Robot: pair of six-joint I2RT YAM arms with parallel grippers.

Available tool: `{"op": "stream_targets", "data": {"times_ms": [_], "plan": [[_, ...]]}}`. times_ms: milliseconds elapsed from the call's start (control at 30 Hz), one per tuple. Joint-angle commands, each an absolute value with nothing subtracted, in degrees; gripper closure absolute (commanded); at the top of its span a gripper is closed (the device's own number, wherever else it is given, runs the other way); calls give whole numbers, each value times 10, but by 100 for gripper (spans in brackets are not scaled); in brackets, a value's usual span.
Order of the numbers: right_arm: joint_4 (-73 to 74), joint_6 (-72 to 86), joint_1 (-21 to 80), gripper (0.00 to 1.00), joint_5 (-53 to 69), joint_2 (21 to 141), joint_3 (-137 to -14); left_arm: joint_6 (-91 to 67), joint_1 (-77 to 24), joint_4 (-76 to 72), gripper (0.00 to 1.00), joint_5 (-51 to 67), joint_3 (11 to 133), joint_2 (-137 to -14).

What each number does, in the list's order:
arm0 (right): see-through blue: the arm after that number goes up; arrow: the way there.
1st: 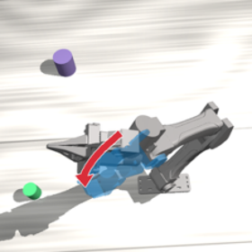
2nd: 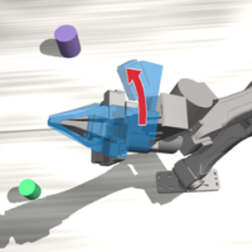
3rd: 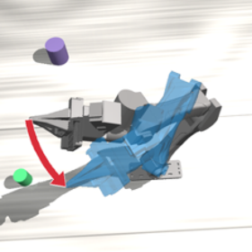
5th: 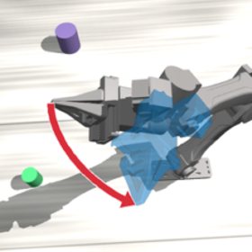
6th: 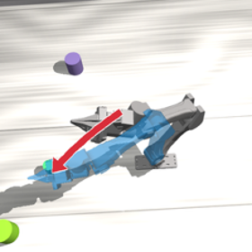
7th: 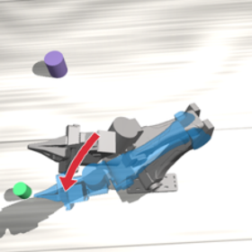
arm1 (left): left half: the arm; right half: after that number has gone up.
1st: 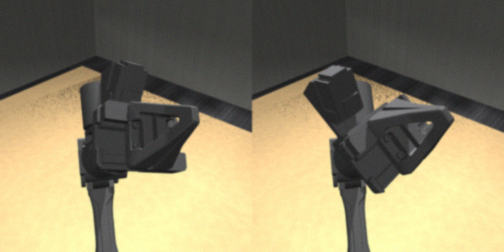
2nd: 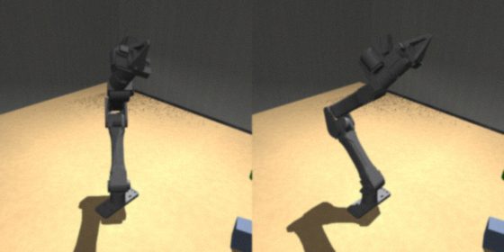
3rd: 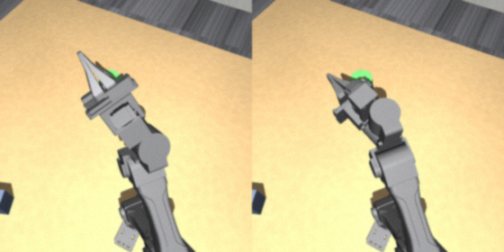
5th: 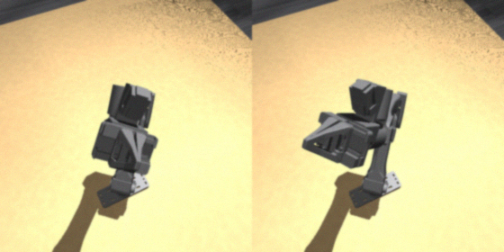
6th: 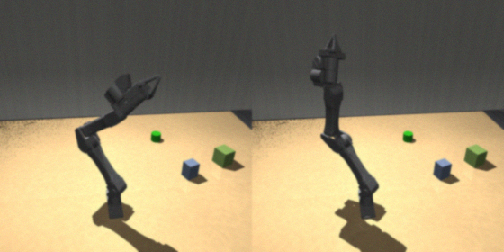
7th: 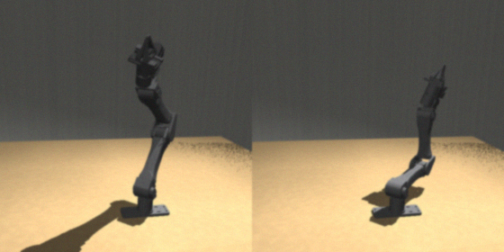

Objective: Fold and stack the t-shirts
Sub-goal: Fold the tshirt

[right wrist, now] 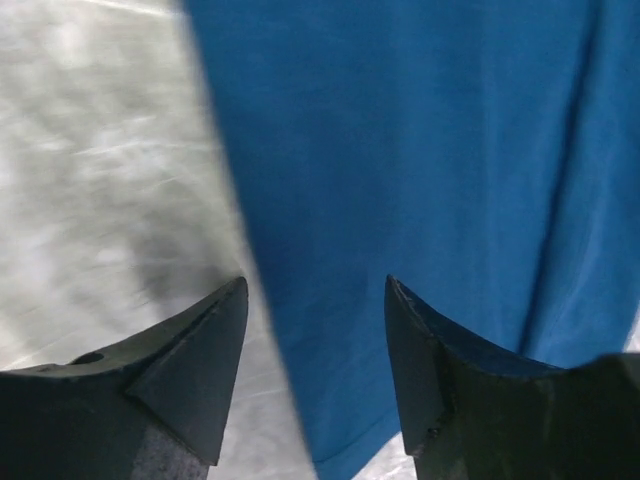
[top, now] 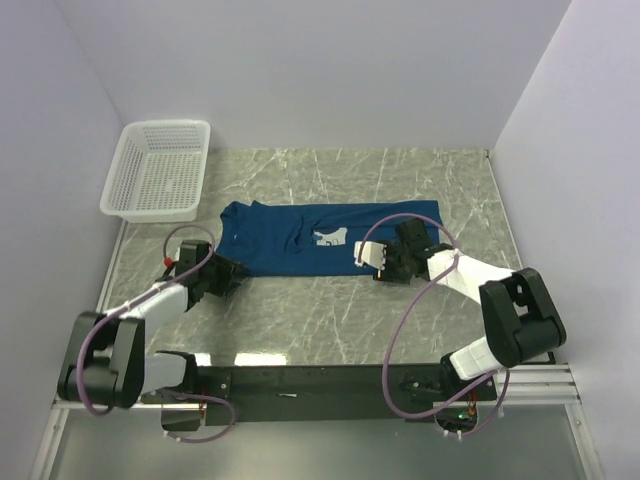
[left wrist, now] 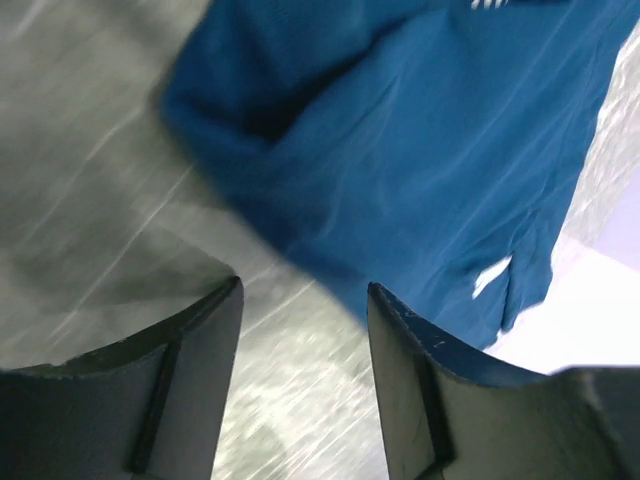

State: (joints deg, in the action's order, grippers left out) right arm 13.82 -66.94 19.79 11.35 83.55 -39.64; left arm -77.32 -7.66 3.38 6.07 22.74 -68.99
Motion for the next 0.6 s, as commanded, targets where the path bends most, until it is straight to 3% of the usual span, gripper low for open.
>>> {"op": "stream_targets", "data": {"times_ms": [0, 133, 233, 267, 367, 567], "plan": [[101, -661, 192, 38, 73, 868, -408, -780, -78, 17, 42, 25, 271, -746], [117, -665, 187, 47, 71, 875, -415, -774, -78, 12, 44, 25, 301, -811], [143, -678, 187, 63, 71, 878, -418, -770, -78, 17, 48, 24, 319, -842], [153, -685, 187, 73, 78, 878, -419, -766, -78, 18, 56, 24, 323, -847], [192, -700, 187, 89, 108, 858, -417, -757, -78, 22, 75, 20, 331, -861], [382, -766, 201, 98, 184, 765, -417, -700, -78, 45, 91, 2, 373, -885]]}}
